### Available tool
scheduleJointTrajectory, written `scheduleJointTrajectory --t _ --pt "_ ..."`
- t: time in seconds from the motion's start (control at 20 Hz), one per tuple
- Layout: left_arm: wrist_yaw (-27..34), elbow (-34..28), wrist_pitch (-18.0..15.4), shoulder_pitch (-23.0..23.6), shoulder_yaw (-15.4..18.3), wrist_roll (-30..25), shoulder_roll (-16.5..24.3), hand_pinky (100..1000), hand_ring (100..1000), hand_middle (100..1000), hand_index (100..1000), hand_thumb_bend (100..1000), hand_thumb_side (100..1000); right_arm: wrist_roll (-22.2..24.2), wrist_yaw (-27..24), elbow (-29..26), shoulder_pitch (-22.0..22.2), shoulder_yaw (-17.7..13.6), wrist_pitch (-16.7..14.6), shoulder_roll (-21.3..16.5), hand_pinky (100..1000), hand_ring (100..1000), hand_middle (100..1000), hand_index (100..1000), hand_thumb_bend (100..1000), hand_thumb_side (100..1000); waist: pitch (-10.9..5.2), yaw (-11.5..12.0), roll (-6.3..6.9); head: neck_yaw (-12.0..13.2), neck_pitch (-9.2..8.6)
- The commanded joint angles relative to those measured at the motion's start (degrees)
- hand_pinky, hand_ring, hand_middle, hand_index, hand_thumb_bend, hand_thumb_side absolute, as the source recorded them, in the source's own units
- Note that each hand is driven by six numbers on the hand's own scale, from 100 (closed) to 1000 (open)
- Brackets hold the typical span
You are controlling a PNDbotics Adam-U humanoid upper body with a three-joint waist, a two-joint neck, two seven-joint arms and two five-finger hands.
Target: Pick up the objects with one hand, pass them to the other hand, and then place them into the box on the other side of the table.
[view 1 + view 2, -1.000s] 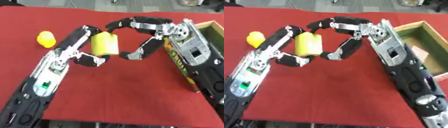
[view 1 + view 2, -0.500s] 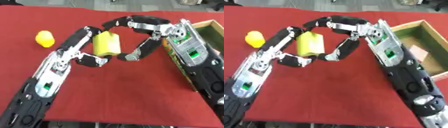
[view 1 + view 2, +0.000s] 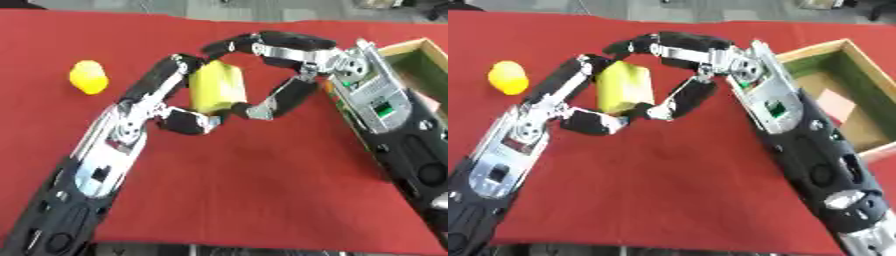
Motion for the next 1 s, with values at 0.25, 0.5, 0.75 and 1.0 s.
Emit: scheduleJointTrajectory --t 0.25,0.5,0.75,1.0 --pt "0.98 -1.78 -0.12 -1.04 0.18 0.67 -0.06 645 540 483 525 100 196 -0.82 0.95 -0.15 -0.78 -0.07 0.08 -0.26 1000 1000 752 952 235 125 -0.85 0.09 0.16 -0.20 0.37" --pt "1.33 -2.15 0.15 -1.00 0.33 1.43 -0.18 641 534 479 527 100 204 -0.63 1.52 0.16 -0.60 0.04 -0.23 -0.28 1000 1000 712 927 218 129 -0.83 0.03 0.16 -0.43 0.37" --pt "1.50 -2.34 0.92 -0.88 0.50 2.73 -0.19 636 527 472 527 100 206 -0.20 2.08 -0.16 -0.44 0.04 -0.68 -0.44 1000 1000 731 944 233 154 -0.84 -0.07 0.18 -0.39 0.37" --pt "2.27 -3.03 1.15 -0.81 0.62 3.75 -0.22 635 523 469 528 100 212 -0.49 3.39 0.03 -0.19 -0.28 -0.92 -0.50 1000 1000 743 980 248 153 -0.85 -0.13 0.18 -0.35 0.37"
